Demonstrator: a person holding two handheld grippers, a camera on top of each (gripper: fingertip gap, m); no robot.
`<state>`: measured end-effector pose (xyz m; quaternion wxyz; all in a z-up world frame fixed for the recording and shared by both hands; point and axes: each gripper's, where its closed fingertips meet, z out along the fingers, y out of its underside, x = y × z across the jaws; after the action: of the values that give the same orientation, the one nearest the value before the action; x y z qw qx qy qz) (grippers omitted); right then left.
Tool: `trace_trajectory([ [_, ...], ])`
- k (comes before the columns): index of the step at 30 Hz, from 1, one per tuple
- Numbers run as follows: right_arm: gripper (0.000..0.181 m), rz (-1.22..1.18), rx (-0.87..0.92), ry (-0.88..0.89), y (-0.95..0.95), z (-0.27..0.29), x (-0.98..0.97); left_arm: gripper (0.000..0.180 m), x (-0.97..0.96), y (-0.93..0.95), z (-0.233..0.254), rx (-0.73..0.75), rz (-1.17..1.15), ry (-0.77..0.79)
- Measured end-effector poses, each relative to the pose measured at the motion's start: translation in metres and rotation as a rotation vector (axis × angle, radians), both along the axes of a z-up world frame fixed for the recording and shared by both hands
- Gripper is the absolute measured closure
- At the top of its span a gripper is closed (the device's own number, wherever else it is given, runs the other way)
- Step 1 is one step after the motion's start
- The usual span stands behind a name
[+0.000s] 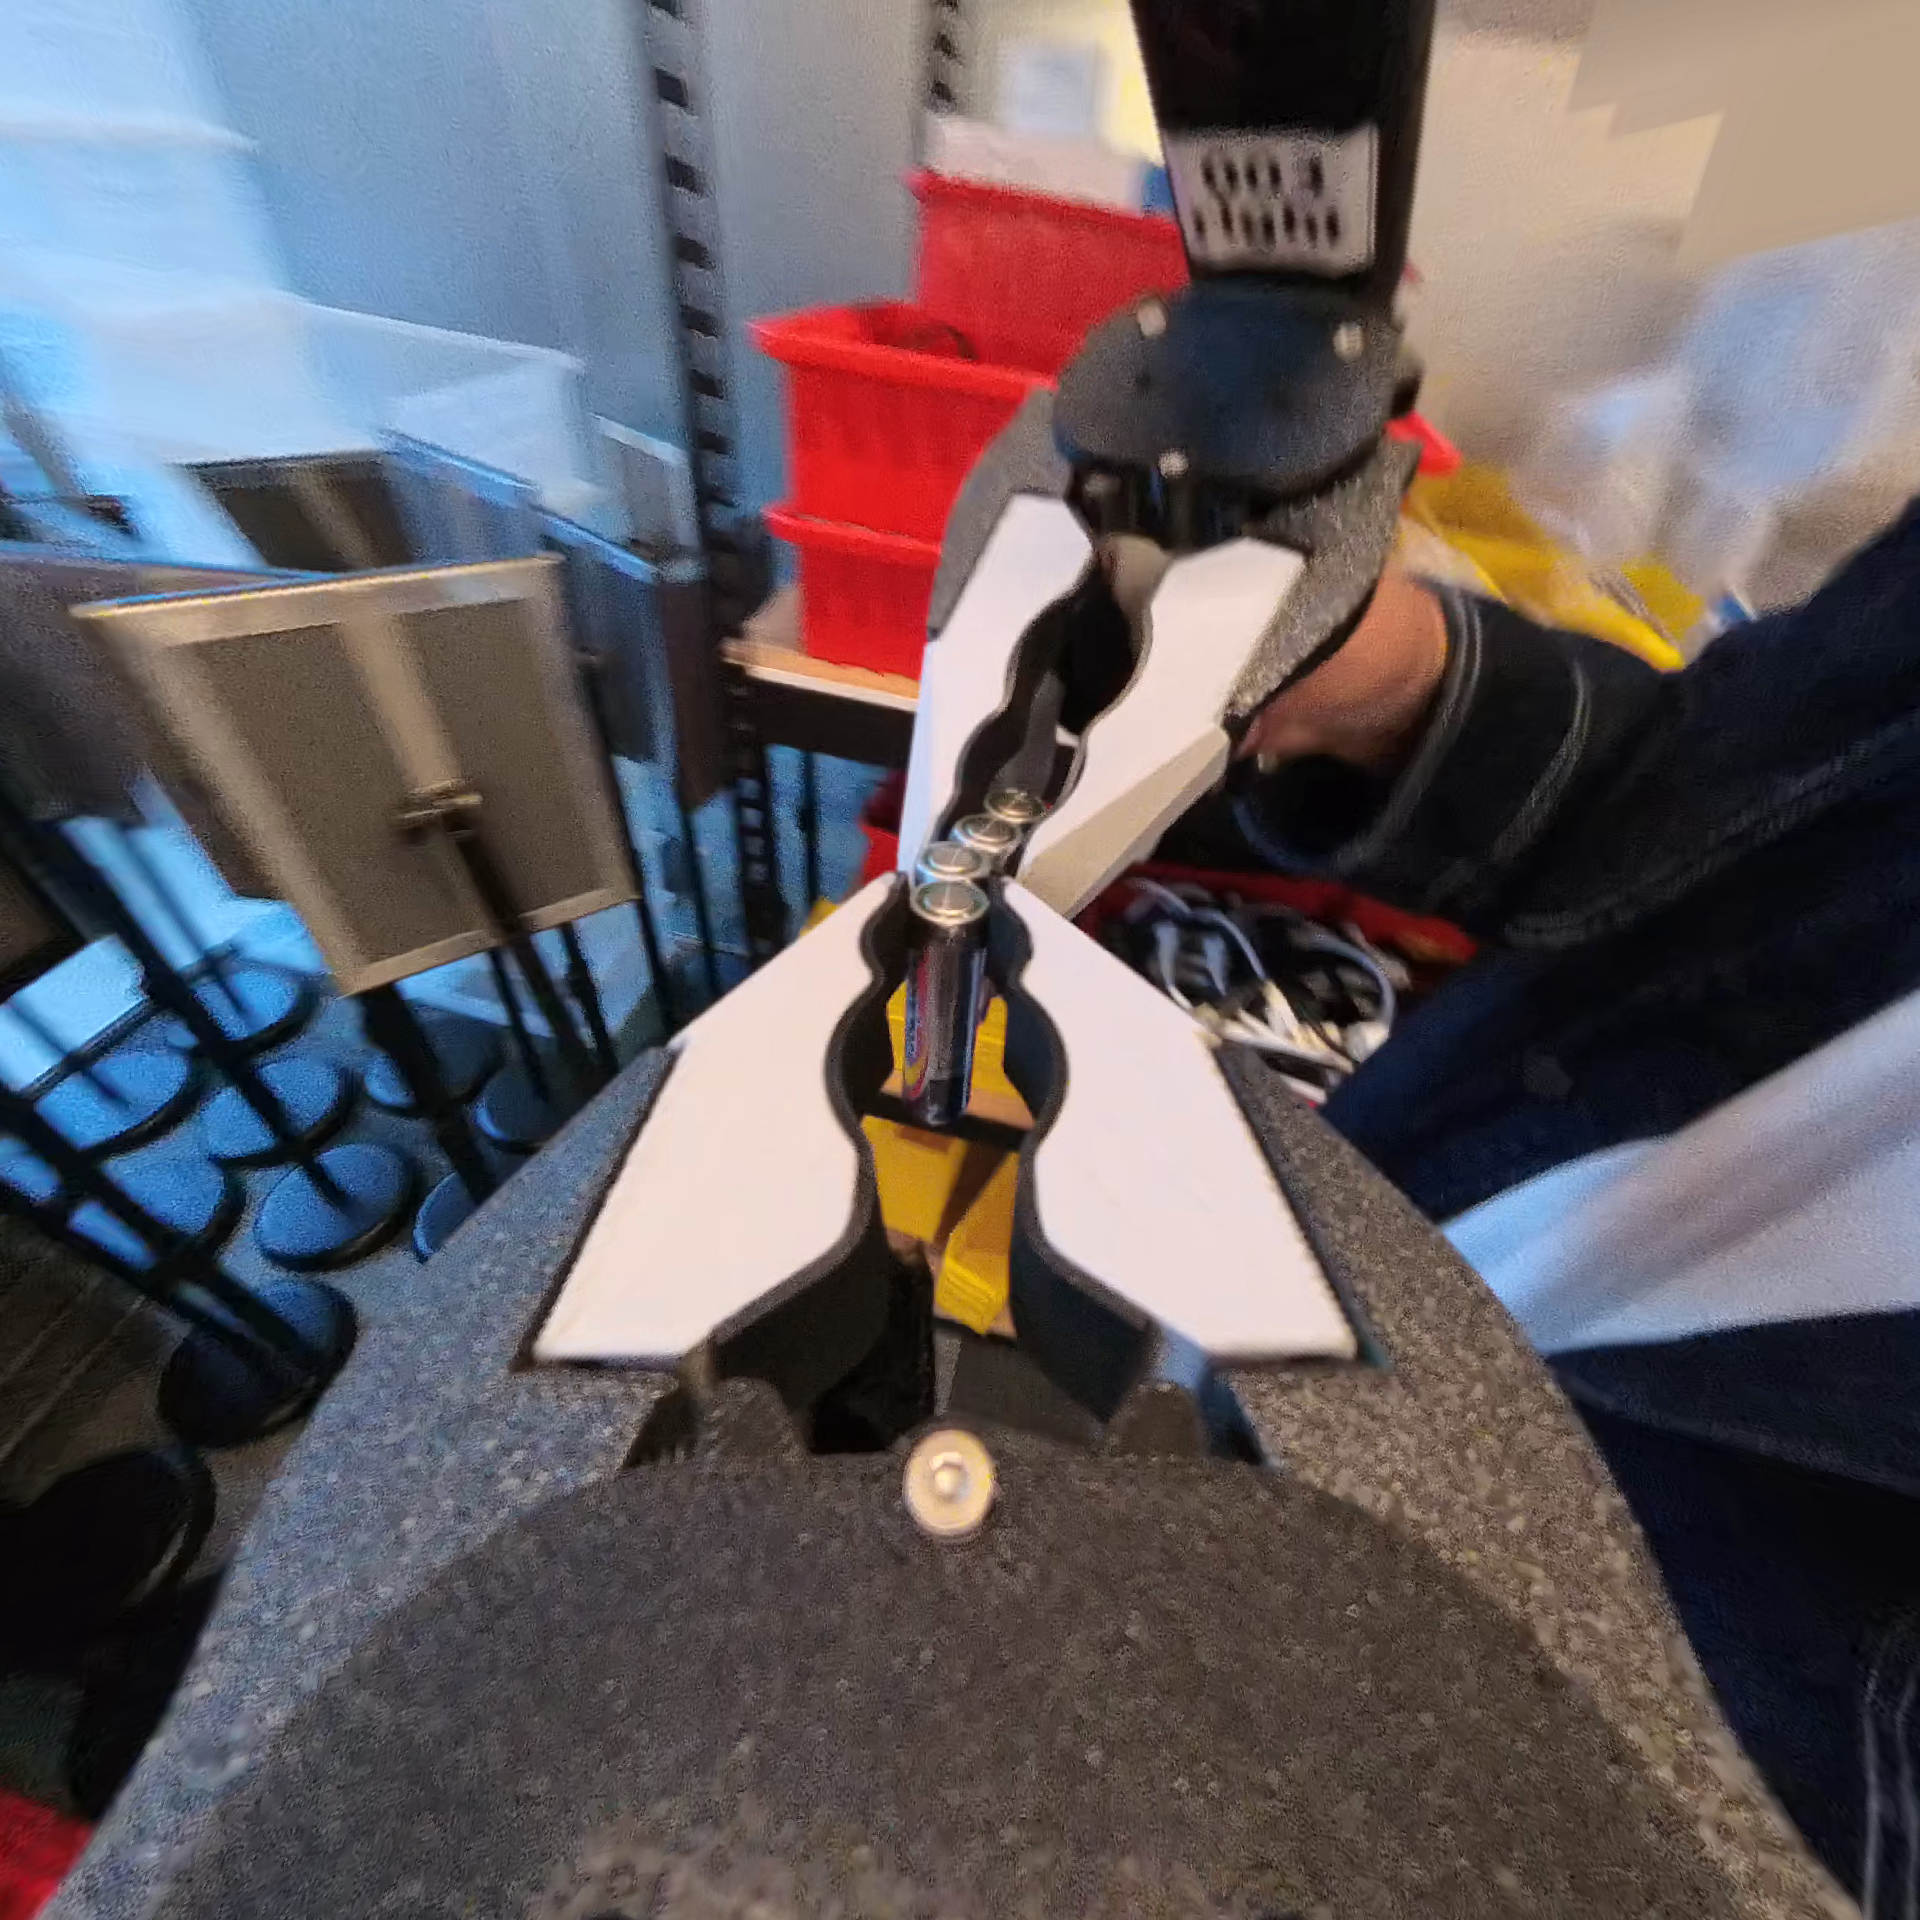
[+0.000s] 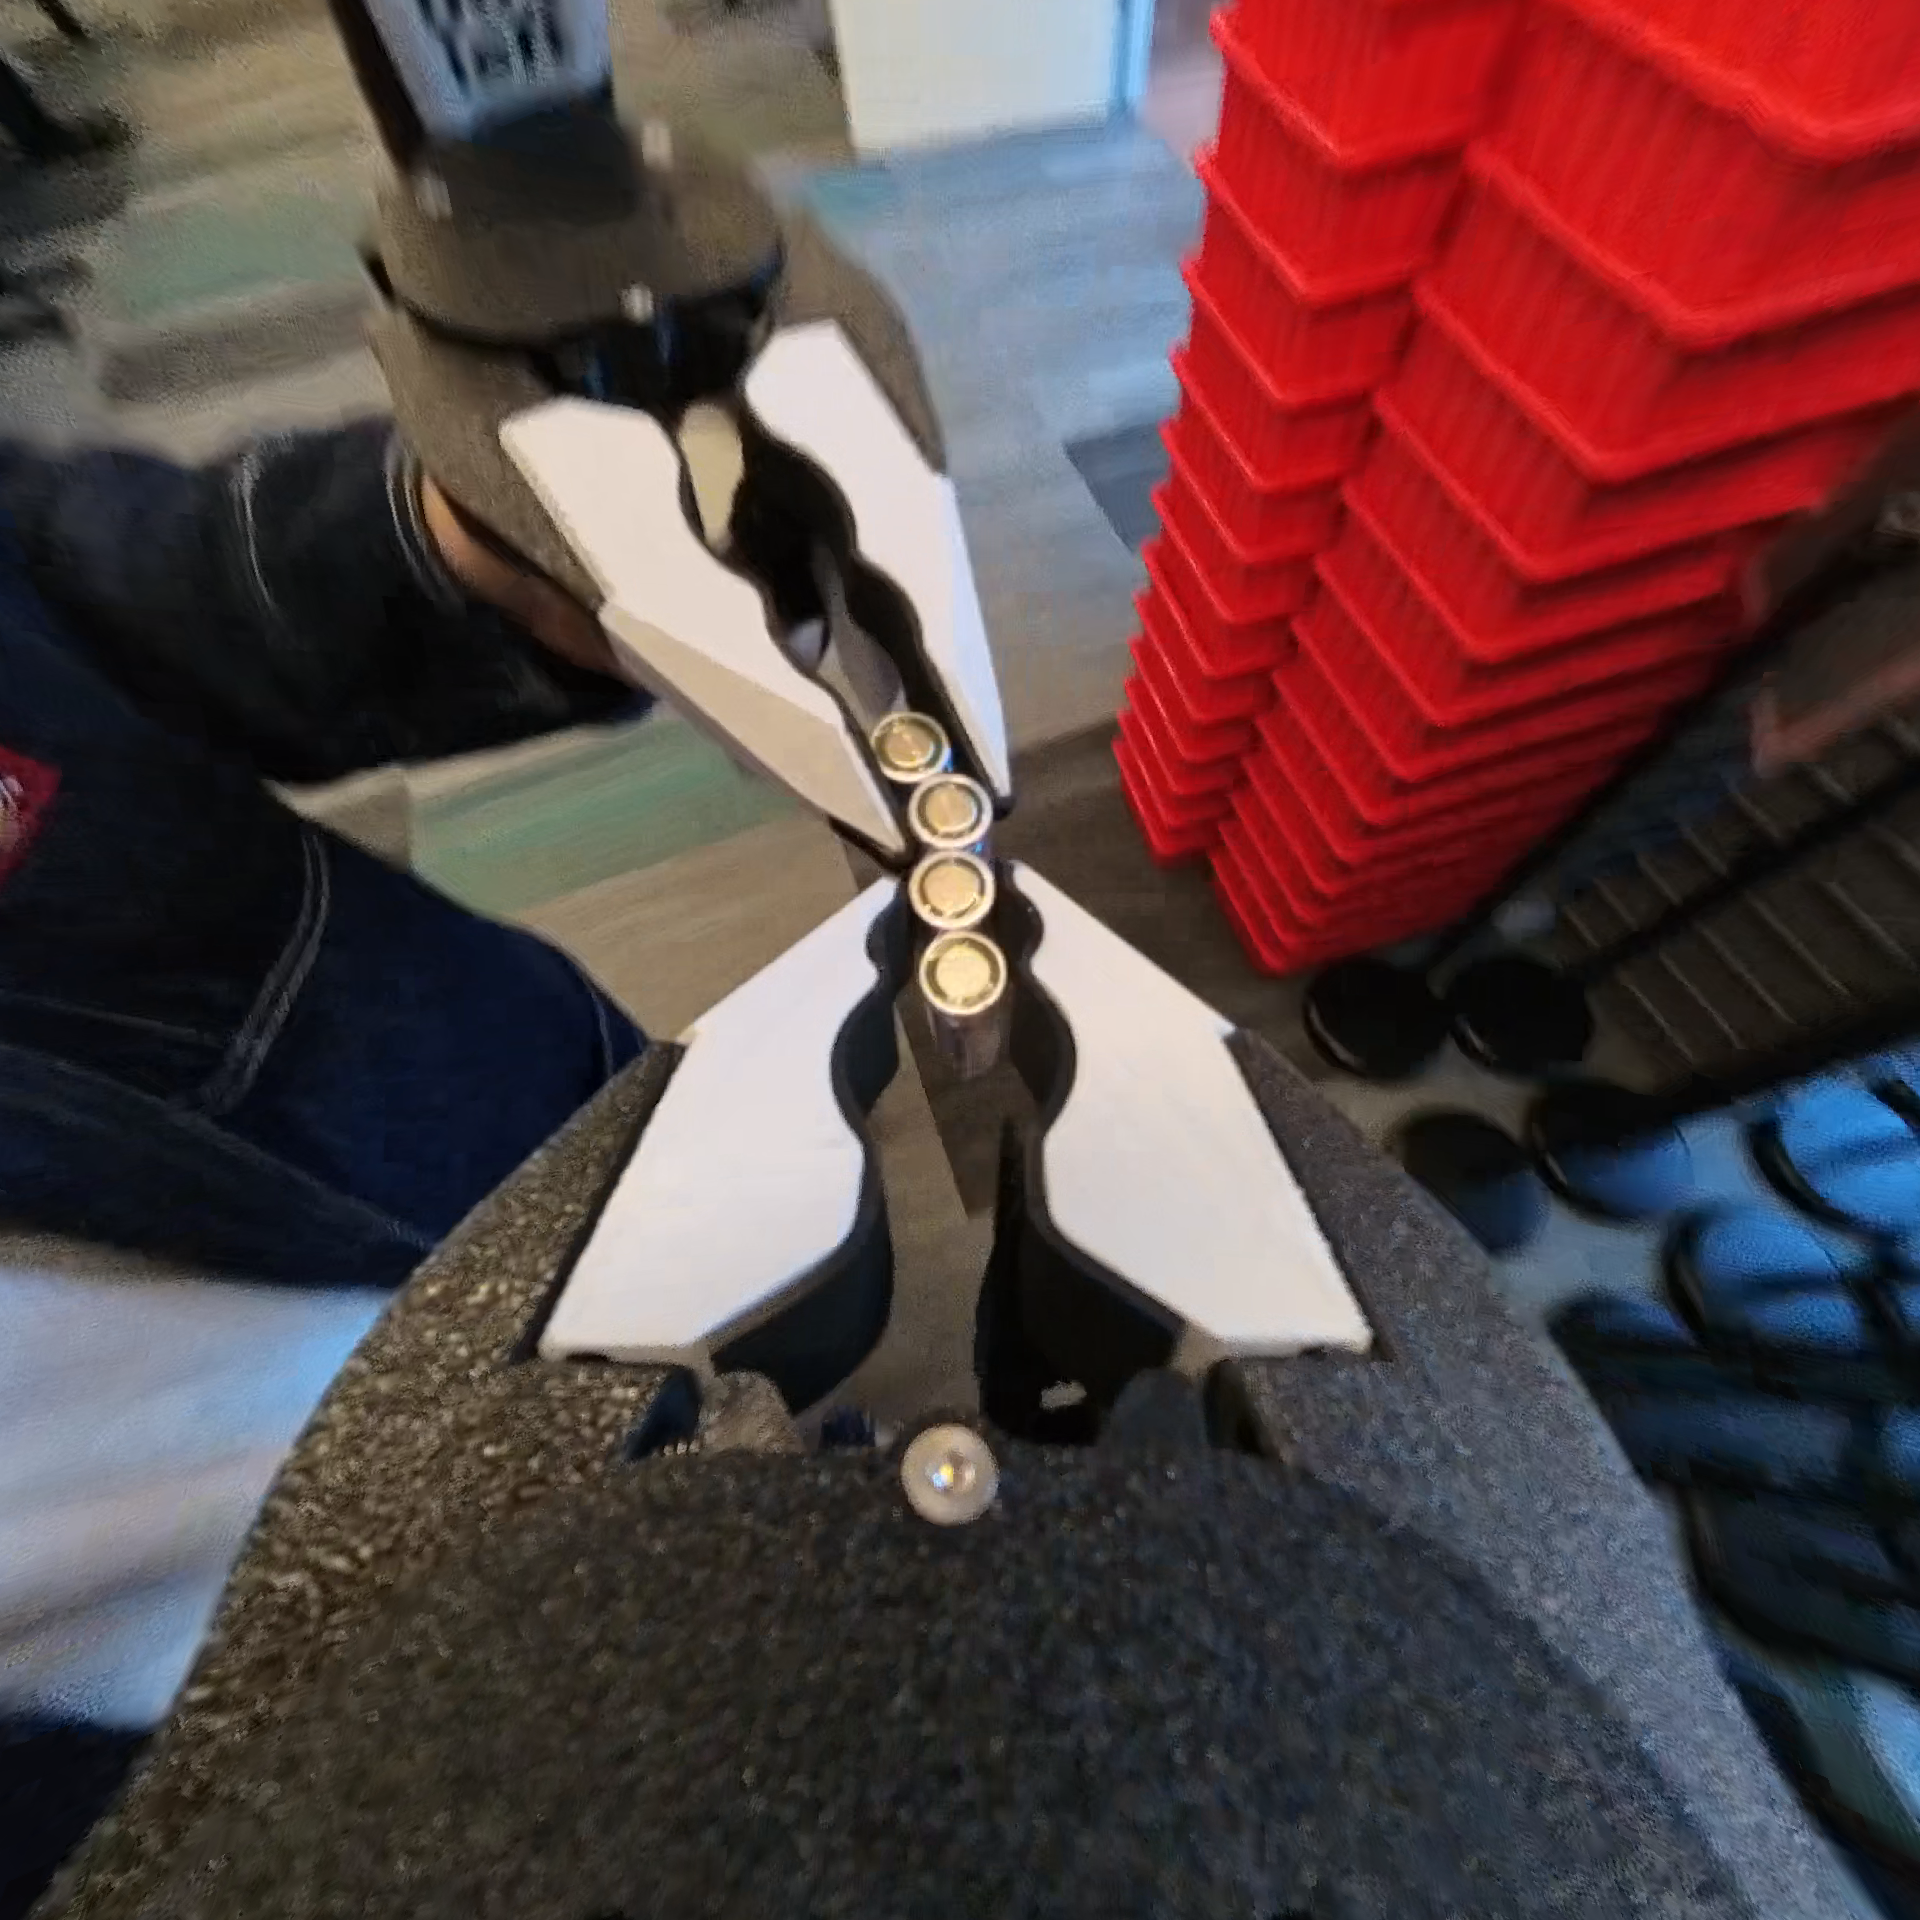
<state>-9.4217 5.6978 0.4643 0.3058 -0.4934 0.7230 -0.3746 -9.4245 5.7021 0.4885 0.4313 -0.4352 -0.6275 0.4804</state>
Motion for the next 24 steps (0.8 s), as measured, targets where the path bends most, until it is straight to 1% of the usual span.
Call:
trace_trajectory([
  [1,0.164,0.029,-0.006,-0.055,-0.006,0.004,0.027,0.167,0.027,-0.006,0.001,0.014,0.075,0.035],
  [3,0.161,0.095,-0.021,-0.070,-0.015,-0.004,0.082,0.168,0.082,-0.014,-0.007,-0.019,0.222,0.034],
  [6,0.167,0.098,0.007,-0.080,-0.028,-0.015,0.176,0.168,0.180,-0.029,-0.017,-0.062,0.470,0.037],
  [9,0.167,0.112,-0.077,-0.034,-0.040,-0.023,0.284,0.168,0.291,-0.040,-0.025,-0.093,0.698,0.049],
  [12,0.168,0.113,-0.218,0.011,-0.050,-0.022,0.399,0.168,0.408,-0.048,-0.024,-0.079,0.865,0.099],
  [15,0.168,0.189,-0.328,0.035,-0.055,-0.017,0.507,0.168,0.515,-0.052,-0.021,-0.010,0.916,0.159],
  [16,0.167,0.233,-0.335,0.044,-0.055,-0.017,0.540,0.168,0.548,-0.054,-0.020,0.004,0.915,0.173],
  [18,0.166,0.340,-0.267,-0.001,-0.055,-0.011,0.603,0.168,0.611,-0.055,-0.014,-0.008,0.904,0.211],
  [21,0.159,0.434,-0.277,-0.055,-0.073,-0.011,0.687,0.168,0.697,-0.073,-0.016,-0.030,0.940,0.208],
  [23,0.162,0.469,-0.286,-0.077,-0.094,-0.018,0.741,0.168,0.752,-0.097,-0.026,-0.020,0.970,0.217],
  [24,0.165,0.478,-0.244,-0.094,-0.109,-0.023,0.773,0.169,0.781,-0.112,-0.032,-0.012,0.985,0.219],
])
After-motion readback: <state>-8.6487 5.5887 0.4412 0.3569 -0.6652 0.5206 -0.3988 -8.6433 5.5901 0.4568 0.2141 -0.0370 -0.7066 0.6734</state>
